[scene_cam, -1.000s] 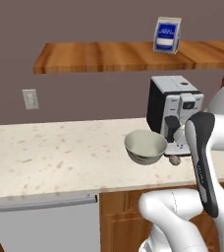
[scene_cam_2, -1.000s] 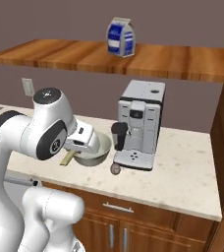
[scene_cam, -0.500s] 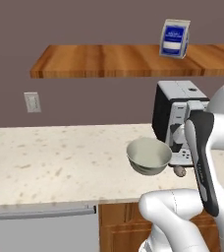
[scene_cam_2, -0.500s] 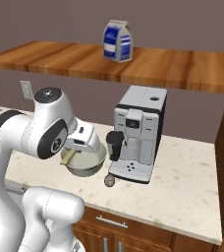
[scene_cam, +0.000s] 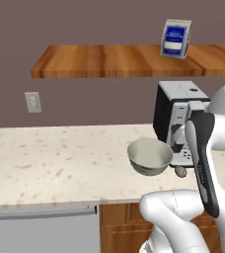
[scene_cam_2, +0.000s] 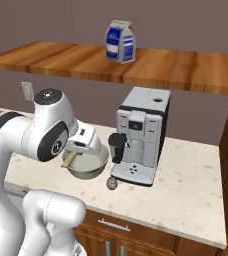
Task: Pick the egg and butter from the fridge and place them by the bowl for mixing.
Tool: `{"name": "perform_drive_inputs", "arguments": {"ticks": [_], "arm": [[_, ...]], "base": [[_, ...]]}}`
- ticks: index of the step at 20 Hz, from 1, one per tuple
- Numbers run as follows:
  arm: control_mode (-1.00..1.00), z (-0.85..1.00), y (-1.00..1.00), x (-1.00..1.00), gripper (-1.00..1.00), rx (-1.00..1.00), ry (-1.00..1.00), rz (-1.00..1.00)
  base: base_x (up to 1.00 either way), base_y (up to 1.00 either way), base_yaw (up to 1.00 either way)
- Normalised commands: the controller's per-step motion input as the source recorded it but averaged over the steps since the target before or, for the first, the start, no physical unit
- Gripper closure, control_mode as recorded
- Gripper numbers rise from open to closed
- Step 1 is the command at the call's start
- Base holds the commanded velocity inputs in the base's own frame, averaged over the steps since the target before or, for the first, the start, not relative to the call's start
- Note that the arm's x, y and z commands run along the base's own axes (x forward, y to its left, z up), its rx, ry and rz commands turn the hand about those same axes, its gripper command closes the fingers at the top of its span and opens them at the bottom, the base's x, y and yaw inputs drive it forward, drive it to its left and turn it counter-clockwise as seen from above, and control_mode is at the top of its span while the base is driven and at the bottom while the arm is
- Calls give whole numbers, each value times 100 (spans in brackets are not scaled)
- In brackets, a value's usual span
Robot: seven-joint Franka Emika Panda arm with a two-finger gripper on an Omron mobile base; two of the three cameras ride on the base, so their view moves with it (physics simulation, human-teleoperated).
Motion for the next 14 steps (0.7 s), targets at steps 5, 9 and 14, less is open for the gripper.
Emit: {"name": "perform_drive_inputs", "arguments": {"ticks": [5,9,14], "arm": [[100,0,0,0,100,0,0,0],[100,0,0,0,100,0,0,0],[-100,-3,18,0,100,-13,0,2]], "base": [[0,0,0],[0,0,0],[0,1,0]]}}
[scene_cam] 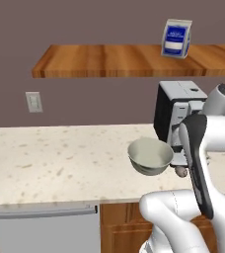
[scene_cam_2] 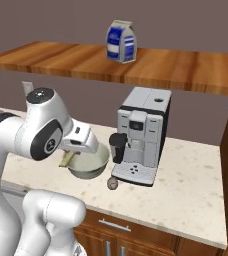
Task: Pick the egg and butter from the fridge and place them by the bowl for mixing.
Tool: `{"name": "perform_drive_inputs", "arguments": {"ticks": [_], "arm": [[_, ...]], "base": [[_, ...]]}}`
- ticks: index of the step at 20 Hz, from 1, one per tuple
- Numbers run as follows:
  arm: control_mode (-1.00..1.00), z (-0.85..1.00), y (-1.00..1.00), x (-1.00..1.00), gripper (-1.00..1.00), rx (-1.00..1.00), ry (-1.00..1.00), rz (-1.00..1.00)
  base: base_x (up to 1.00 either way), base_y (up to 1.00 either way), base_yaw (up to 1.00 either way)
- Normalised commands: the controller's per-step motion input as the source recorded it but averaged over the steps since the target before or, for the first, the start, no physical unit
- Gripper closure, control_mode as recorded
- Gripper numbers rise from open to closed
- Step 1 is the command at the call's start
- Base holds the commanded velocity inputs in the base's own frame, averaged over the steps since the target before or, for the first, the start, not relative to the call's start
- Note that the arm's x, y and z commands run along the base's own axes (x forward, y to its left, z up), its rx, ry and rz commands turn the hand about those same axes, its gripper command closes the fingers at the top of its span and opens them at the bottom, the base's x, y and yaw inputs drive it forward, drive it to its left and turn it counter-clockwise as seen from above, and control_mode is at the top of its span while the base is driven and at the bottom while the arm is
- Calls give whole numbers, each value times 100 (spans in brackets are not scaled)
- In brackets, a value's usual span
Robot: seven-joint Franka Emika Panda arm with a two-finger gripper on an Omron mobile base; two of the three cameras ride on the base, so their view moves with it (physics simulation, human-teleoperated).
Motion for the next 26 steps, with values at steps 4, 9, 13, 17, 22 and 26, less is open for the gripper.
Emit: {"name": "perform_drive_inputs", "arguments": {"ticks": [4,9,13,17,22,26], "arm": [[-100,-7,42,0,100,-19,0,13],[-100,-9,55,0,100,-2,0,18],[-100,-11,57,5,100,0,0,13],[-100,-17,58,8,100,0,0,13],[-100,-15,56,16,100,0,0,7],[-100,-20,53,22,100,0,0,0]], "base": [[0,0,0],[0,0,0],[0,0,0],[0,0,0],[0,0,0],[0,0,0]]}}
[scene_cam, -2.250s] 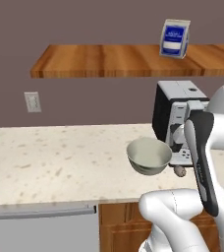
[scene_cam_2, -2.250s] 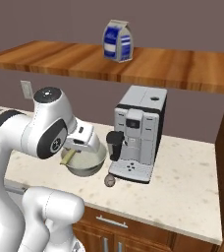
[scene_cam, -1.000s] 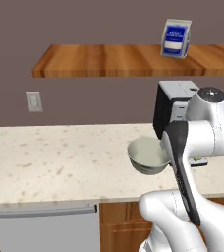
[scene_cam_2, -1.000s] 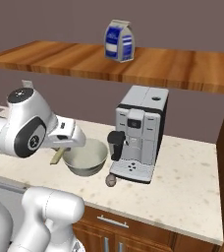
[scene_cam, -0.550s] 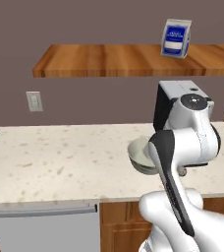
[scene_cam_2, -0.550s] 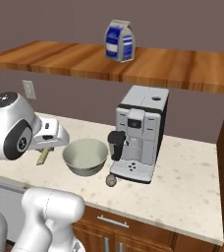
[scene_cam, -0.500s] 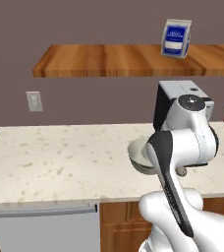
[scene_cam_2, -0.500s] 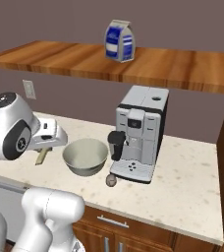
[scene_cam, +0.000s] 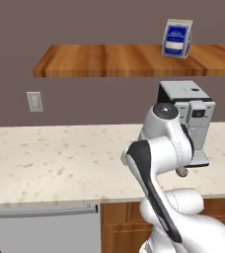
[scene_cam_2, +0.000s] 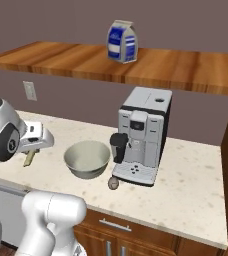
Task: Pick the egg and butter from the fridge and place them by the bowl for mixing.
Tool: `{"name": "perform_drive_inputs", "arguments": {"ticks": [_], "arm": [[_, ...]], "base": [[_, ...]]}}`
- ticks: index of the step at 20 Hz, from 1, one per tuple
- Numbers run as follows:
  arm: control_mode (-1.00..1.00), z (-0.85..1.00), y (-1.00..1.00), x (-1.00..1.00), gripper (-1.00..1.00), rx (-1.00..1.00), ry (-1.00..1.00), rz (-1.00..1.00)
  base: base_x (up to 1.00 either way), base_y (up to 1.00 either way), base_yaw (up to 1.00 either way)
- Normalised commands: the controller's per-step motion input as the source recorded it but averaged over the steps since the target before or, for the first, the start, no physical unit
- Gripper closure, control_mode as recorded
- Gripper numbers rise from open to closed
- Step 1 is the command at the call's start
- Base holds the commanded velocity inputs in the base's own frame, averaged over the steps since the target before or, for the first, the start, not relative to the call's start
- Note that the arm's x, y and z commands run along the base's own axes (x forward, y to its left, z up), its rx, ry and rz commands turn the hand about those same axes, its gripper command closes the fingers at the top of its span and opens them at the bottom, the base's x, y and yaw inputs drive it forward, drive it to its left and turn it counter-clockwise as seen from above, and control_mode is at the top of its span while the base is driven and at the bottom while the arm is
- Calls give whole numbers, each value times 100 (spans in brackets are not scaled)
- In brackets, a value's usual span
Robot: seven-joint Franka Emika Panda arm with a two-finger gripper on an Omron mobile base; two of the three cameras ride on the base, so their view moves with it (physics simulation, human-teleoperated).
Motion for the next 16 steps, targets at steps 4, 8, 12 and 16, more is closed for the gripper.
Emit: {"name": "perform_drive_inputs", "arguments": {"ticks": [4,8,12,16], "arm": [[-100,-33,44,34,100,-5,0,-3],[-100,-40,28,43,100,-14,0,-9],[-100,-44,12,44,100,-17,0,-11],[-100,-36,1,41,100,-2,4,-1]], "base": [[0,0,0],[0,0,0],[0,0,0],[0,0,0]]}}
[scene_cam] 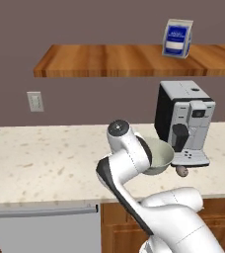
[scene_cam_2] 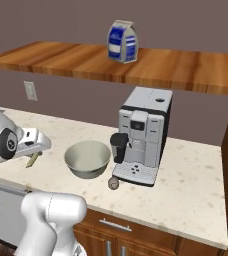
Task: Pick the egg and butter from the fridge and place them by the bowl for mixing.
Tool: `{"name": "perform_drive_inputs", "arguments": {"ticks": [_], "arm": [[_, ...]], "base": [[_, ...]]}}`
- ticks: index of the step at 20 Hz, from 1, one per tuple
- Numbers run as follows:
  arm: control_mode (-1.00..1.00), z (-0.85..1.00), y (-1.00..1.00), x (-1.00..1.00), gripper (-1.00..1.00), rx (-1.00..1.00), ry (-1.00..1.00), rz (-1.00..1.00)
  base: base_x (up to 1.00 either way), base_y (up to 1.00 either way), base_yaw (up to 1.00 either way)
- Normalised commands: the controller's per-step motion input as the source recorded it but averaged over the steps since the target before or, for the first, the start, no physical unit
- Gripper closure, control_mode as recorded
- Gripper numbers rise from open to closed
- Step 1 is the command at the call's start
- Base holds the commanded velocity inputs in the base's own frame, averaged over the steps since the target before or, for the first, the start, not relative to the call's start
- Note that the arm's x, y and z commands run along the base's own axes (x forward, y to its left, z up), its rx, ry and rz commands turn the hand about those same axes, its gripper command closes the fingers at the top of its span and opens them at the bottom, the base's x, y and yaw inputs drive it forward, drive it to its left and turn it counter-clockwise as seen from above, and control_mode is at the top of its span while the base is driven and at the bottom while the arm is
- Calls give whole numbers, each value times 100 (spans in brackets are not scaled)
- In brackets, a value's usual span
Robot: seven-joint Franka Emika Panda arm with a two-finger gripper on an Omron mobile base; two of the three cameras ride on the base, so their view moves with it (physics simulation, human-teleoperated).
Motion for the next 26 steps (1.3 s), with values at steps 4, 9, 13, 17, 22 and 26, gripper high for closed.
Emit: {"name": "perform_drive_inputs", "arguments": {"ticks": [4,9,13,17,22,26], "arm": [[-100,-35,0,40,100,0,3,-3],[-100,-38,-1,31,100,0,-2,0],[-100,-40,-3,30,100,0,0,-1],[-100,-34,-9,23,100,0,0,0],[-100,-24,-9,14,100,0,1,0],[-100,-20,-8,0,100,0,1,-1]], "base": [[0,0,0],[0,0,0],[0,0,0],[0,0,0],[0,0,0],[0,0,0]]}}
